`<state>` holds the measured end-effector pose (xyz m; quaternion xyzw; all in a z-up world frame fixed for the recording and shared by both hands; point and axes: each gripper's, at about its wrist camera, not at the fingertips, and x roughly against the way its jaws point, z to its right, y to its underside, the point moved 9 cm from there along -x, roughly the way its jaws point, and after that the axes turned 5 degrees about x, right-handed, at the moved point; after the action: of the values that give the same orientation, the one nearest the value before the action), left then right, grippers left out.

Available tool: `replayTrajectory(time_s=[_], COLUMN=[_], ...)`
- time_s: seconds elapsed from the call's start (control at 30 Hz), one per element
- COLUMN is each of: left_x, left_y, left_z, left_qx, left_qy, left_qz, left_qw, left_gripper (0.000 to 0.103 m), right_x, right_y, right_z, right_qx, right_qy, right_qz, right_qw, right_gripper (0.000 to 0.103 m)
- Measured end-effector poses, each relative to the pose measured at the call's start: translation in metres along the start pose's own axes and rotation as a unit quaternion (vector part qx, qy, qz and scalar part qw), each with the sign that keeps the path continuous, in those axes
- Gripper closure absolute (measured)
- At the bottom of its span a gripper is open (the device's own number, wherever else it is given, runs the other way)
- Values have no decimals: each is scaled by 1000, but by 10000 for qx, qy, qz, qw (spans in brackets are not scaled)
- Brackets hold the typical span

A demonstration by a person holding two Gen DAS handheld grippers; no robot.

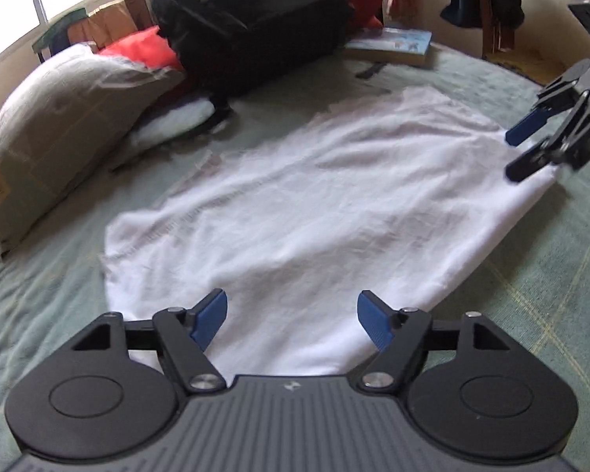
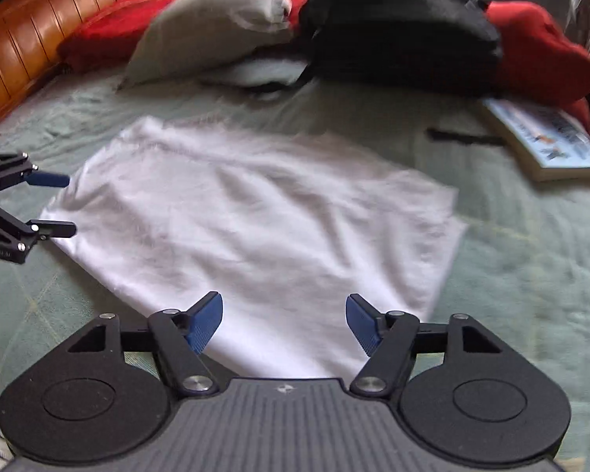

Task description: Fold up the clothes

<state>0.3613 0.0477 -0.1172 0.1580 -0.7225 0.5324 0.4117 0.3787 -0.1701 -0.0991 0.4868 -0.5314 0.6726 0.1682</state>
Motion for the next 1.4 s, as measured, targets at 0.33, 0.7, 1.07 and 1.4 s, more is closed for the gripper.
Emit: replayTrajectory(time_s=[0.33,0.7,1.07,1.4], left_x=[42,48,12,-13], left_y=[47,69,49,24], left_z=[-7,34,41,60], left_qx=[-367,-3488,-3970,-4098], left_qy=[-431,-2022,-2162,-2066], left_qz=[133,553,713,903], left_qw=[9983,9134,8891,8839], left_gripper=[26,22,21,22], right_x=[19,68,-12,-36], right_y=[44,94,76,31], right_z=[11,-8,-53,-95], right_qx=[-36,3590,4709,4937], right_qy=[601,2517,2093,1913], right_qz=[-197,-295,-106,610], right_qw=[9980,8983,8569,8461], right_gripper=[29,23,22,23])
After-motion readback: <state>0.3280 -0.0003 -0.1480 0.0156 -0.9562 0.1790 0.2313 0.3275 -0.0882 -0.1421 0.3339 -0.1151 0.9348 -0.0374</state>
